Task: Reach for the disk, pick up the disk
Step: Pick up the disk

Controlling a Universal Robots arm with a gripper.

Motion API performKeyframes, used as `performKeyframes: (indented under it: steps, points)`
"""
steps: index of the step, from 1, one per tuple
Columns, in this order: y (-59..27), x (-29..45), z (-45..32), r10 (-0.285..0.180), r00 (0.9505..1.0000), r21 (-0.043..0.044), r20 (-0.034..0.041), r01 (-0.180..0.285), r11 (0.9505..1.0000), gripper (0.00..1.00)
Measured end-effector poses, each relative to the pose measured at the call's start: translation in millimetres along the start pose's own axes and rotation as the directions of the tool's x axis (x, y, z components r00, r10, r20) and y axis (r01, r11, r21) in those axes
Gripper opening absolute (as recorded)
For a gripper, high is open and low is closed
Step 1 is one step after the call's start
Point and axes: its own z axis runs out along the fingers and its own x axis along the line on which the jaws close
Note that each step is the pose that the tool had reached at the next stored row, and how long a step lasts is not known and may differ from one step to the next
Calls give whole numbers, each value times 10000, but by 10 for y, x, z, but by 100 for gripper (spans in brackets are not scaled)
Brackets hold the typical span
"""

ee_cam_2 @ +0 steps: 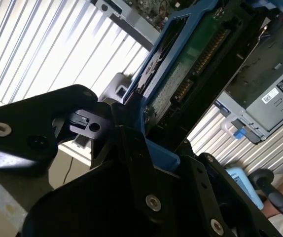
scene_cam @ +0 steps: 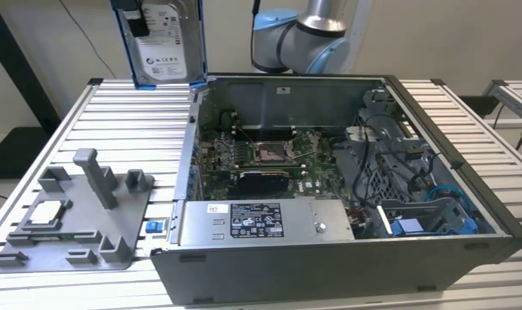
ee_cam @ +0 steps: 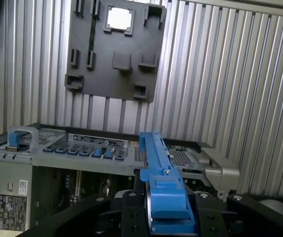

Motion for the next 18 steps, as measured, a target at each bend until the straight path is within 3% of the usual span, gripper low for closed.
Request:
performKeyframes:
  steps: [18]
  points:
    - [-634, 65, 48, 0, 10000, -1, 0, 0, 10000, 0]
